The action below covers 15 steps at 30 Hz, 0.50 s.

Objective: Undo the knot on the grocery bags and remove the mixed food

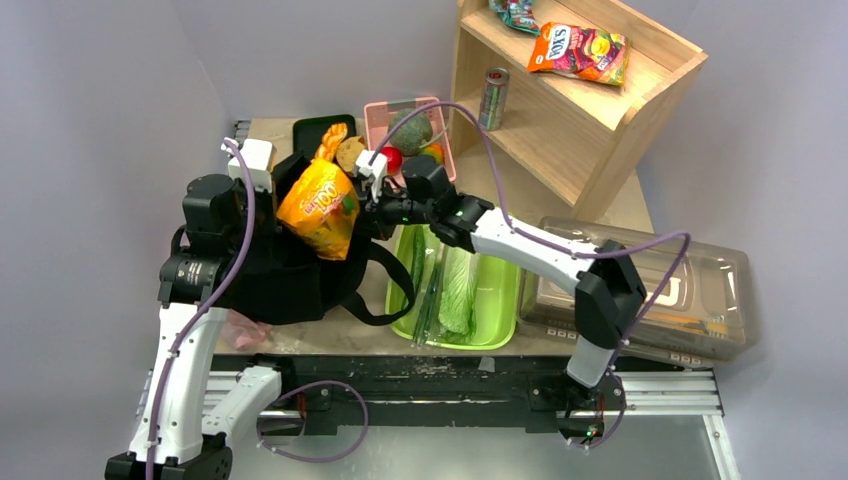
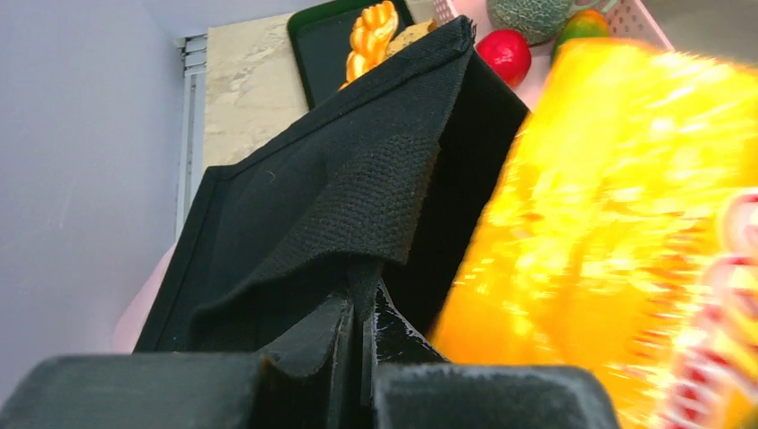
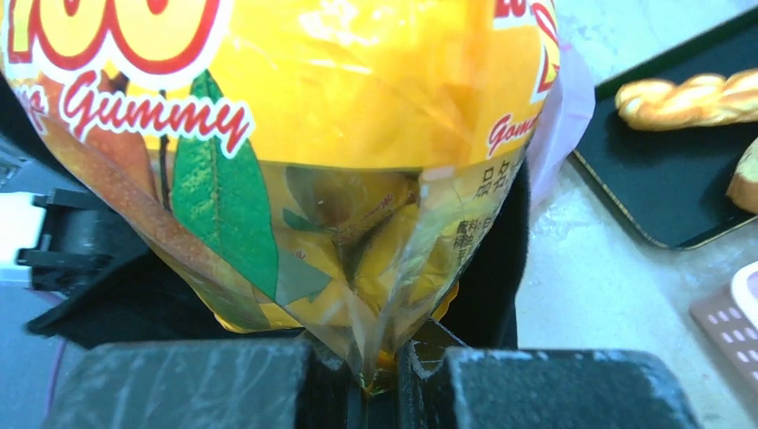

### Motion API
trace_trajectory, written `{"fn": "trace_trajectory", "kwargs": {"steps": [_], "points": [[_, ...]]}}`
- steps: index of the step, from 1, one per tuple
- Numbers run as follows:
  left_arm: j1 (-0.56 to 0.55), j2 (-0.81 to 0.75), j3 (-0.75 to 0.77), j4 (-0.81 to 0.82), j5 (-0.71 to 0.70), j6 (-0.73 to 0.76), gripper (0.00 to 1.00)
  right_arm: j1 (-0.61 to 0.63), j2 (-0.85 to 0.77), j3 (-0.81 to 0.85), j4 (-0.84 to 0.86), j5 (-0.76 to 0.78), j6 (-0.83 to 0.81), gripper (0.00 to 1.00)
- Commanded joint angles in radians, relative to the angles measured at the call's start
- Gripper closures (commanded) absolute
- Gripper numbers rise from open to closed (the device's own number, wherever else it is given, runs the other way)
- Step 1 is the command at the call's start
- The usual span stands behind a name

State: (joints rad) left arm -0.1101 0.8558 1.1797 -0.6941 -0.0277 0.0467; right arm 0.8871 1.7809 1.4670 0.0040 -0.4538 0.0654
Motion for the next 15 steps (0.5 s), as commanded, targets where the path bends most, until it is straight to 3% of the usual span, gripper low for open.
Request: {"fn": "trace_trajectory", "kwargs": {"steps": [1, 7, 11, 15], "points": [[0.02, -0.005, -0.013, 0.04, -0.012, -0.004, 1.0, -0.024, -0.168, 0.038, 0.097, -0.048, 0.015, 1.0], [0.021, -0.008, -0.028, 0.052, 0.013, -0.014, 1.0, -0.112, -0.222, 0.14, 0.03, 0.013, 0.087, 1.0], [0.021, -0.007, -0.03, 0.057, 0.023, -0.017, 1.0, -0.207, -0.236, 0.289, -0.071, 0.174, 0.215, 1.0], [0.021, -0.012, -0.043, 0.065, 0.052, -0.022, 1.0, -0.292, -0.3, 0.328, -0.069, 0.376, 0.279, 1.0]]}}
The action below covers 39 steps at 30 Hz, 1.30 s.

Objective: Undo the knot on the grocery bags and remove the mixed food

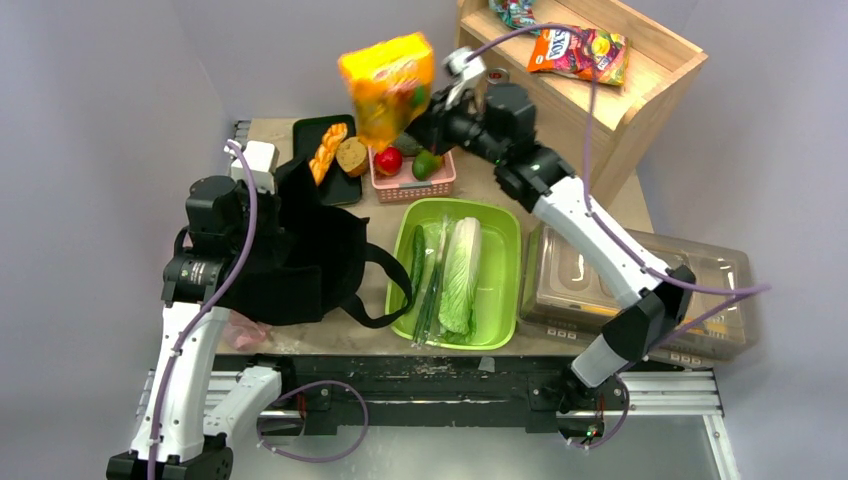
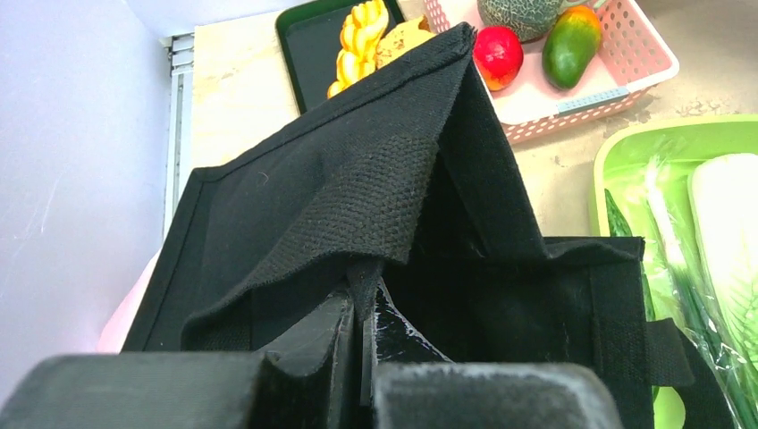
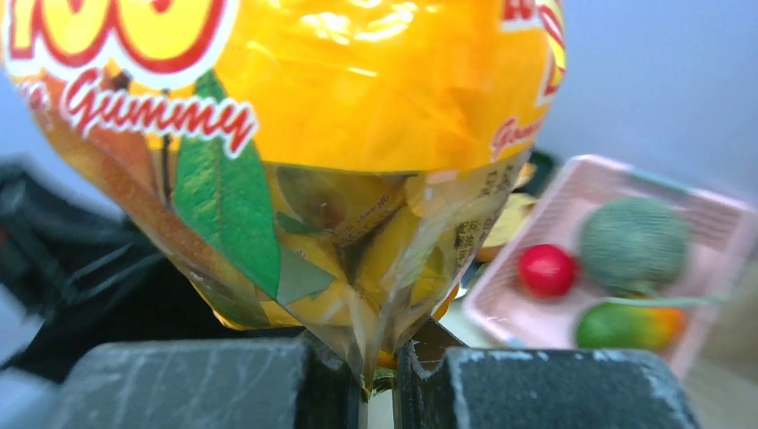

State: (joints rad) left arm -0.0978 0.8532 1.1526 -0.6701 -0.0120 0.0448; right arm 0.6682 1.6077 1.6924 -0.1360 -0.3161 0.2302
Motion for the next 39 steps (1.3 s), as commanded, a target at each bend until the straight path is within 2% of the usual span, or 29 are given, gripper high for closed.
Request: {"fn": "trace_trajectory", "kwargs": {"steps": [1, 7, 14, 19, 32, 37, 39], "points": [[0.009, -0.01, -0.02, 0.04, 0.043, -0.024, 1.0, -0.084, -0.135, 0.124, 0.059, 0.282, 0.106, 1.0], [0.009, -0.014, -0.039, 0.044, 0.073, -0.034, 1.0, -0.196, -0.13, 0.344, -0.082, 0.489, 0.098, 1.0], [0.009, -0.004, -0.053, 0.057, 0.109, -0.037, 1.0, -0.312, -0.122, 0.442, -0.162, 0.613, 0.155, 1.0], [0.009, 0.006, -0.051, 0.068, 0.127, -0.037, 1.0, -0.385, -0.061, 0.555, -0.289, 0.616, 0.262, 1.0], [0.009, 0.01, -0.038, 0.066, 0.121, -0.037, 1.0, -0.454, 0.089, 0.668, -0.349, 0.472, 0.338, 1.0], [0.009, -0.003, -0.031, 0.049, 0.108, -0.035, 1.0, -0.46, 0.118, 0.687, -0.309, 0.41, 0.34, 0.49], [0.009, -0.008, -0.033, 0.044, 0.102, -0.031, 1.0, -0.46, 0.096, 0.645, -0.243, 0.388, 0.339, 0.34]]}}
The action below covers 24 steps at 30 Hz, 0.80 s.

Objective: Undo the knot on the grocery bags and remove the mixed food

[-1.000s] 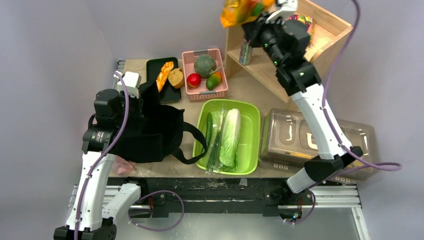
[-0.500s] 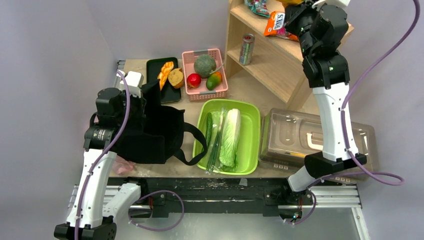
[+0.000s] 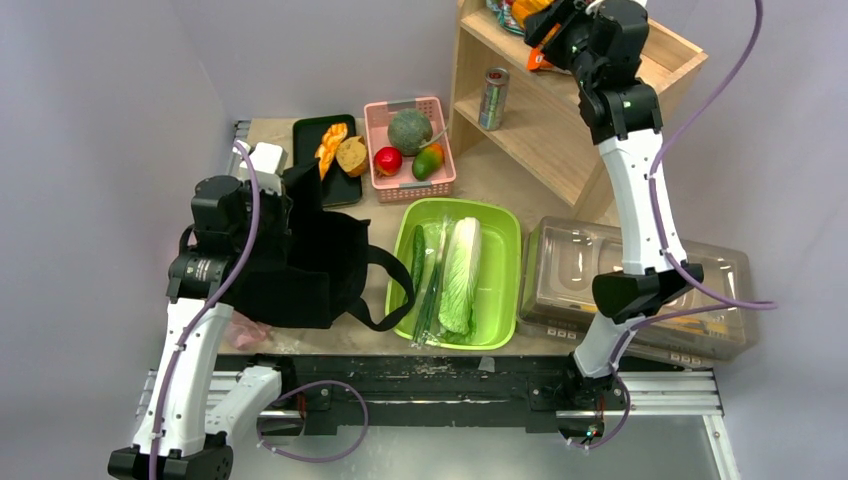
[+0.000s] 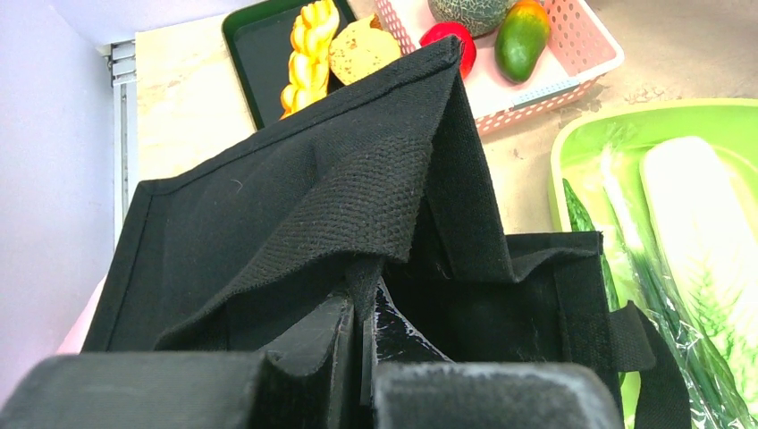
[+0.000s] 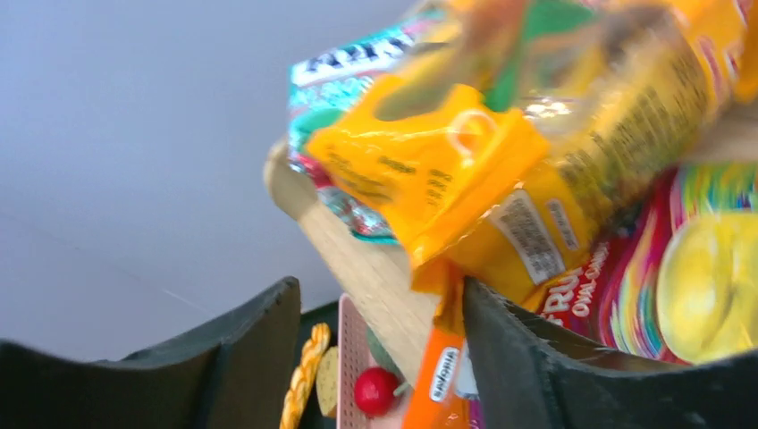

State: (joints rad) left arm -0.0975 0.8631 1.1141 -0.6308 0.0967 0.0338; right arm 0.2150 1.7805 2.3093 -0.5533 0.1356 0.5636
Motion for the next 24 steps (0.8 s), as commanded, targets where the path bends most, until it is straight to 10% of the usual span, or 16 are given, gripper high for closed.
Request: {"fn": "trace_trajectory", "kwargs": {"steps": [1, 17, 24], "points": [[0.008, -0.02, 0.006, 0.003, -0.008, -0.02, 1.0, -0.006, -0.087, 0.007, 0.196, -0.069, 0.004, 0.28], [0.022, 0.01, 0.06, 0.025, -0.011, 0.046, 1.0, 0.005, -0.253, -0.272, 0.389, -0.389, -0.157, 0.24], [0.196, 0.191, 0.299, -0.158, 0.12, -0.024, 1.0, 0.052, -0.332, -0.496, 0.483, -0.551, -0.258, 0.22]]}}
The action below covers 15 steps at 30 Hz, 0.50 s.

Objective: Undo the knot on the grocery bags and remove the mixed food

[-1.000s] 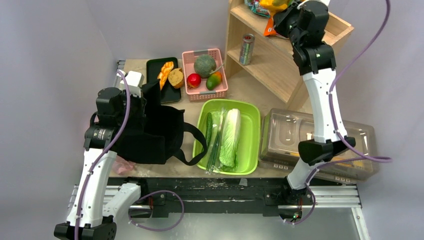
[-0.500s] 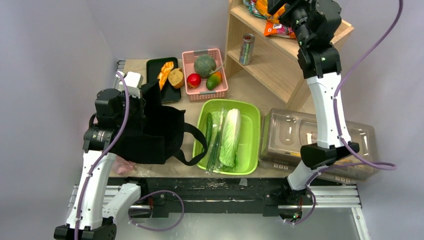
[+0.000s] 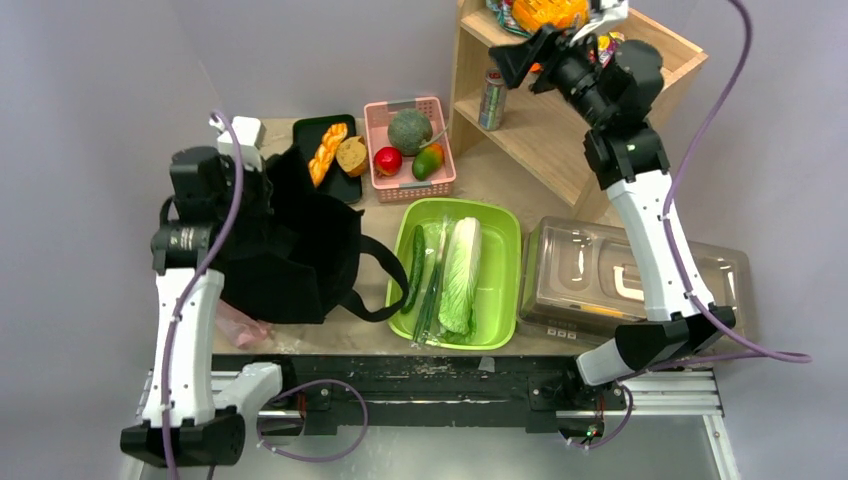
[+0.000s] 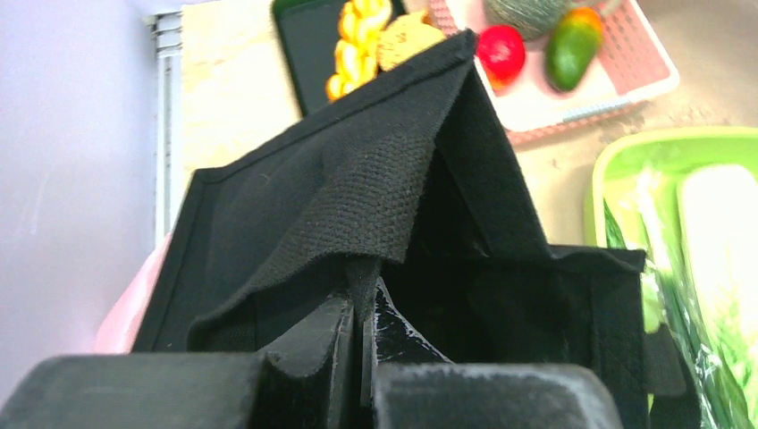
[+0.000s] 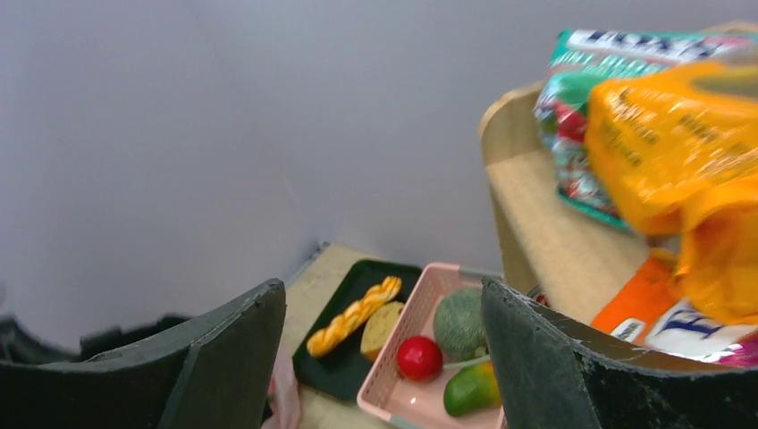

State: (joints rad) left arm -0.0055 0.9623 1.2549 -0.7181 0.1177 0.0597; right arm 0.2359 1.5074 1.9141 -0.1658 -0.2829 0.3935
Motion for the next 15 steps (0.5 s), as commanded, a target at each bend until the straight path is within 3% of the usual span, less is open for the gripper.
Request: {"fn": "trace_trajectory", "kwargs": {"steps": [1, 9, 15], "points": [[0.131, 0.121, 0.188, -0.102, 0.108, -0.066, 1.0, 0.038, -0.069, -0.126, 0.101, -0.137, -0.101, 0.21], [0.41, 0.297, 0.175, -0.27, 0.227, 0.023, 1.0, 0.054, -0.113, -0.256, 0.082, -0.181, -0.184, 0.19], [0.502, 0.305, 0.164, -0.208, 0.086, 0.087, 0.32, 0.055, -0.15, -0.36, 0.048, -0.225, -0.269, 0.16]]}}
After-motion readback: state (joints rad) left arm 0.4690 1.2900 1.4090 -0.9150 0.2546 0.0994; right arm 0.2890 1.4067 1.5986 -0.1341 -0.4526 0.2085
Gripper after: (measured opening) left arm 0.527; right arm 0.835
